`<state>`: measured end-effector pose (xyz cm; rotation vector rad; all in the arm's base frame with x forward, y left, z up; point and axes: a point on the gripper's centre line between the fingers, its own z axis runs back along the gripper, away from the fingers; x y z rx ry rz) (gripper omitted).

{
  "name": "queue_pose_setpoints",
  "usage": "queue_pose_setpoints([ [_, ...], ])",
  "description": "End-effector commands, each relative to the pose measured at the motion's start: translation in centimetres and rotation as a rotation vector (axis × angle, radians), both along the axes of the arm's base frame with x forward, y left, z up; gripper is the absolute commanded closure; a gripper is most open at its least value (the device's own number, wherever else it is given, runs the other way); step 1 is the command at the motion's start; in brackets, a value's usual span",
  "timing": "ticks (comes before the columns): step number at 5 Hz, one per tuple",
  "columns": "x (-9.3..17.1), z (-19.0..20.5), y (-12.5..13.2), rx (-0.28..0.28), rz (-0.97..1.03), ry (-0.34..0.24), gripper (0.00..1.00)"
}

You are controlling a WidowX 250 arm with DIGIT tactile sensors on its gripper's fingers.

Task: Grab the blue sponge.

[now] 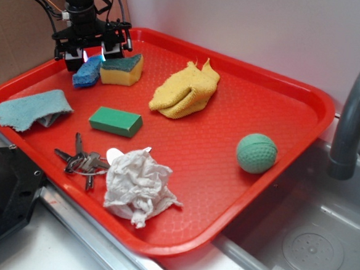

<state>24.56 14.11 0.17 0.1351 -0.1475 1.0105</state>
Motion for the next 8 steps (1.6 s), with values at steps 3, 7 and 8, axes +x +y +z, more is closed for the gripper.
queue_pose_setpoints([
  [3, -4.9, 8.7, -1.8, -0.079, -0.260, -0.047, 1.00],
  [7, -3.9, 24.3, -12.4, -0.008, -0.723, -0.100, 1.00],
  [8, -2.9, 23.9, -13.5, 0.018, -0.832, -0.110, 1.00],
])
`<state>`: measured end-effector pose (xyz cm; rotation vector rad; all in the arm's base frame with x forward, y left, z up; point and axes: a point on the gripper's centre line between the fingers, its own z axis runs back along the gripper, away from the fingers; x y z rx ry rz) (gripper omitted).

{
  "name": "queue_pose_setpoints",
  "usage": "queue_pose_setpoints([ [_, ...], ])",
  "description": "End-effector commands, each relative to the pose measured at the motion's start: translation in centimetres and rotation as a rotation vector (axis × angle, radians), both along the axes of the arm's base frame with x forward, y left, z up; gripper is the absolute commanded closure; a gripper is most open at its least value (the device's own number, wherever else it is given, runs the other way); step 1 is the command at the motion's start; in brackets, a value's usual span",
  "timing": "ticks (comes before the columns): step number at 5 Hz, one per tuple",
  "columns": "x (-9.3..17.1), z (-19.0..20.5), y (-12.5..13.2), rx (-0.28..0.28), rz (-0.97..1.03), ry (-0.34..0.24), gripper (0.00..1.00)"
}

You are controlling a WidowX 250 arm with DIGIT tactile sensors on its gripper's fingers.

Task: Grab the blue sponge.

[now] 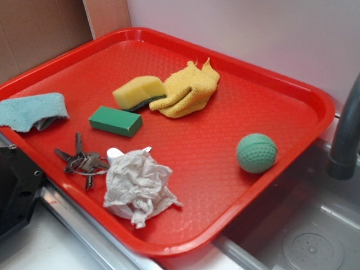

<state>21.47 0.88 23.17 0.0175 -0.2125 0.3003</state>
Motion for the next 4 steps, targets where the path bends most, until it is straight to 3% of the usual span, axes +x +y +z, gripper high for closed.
queue_pose_setpoints([
  [1, 1.9, -1.2, -1.0, -0.010, -0.339, -0.043, 1.00],
  [3, 0.2, -4.8, -4.5, 0.031, -0.406, 0.051, 1.00],
  [4, 0.0, -5.1, -4.4, 0.024, -0.369, 0.051, 1.00],
])
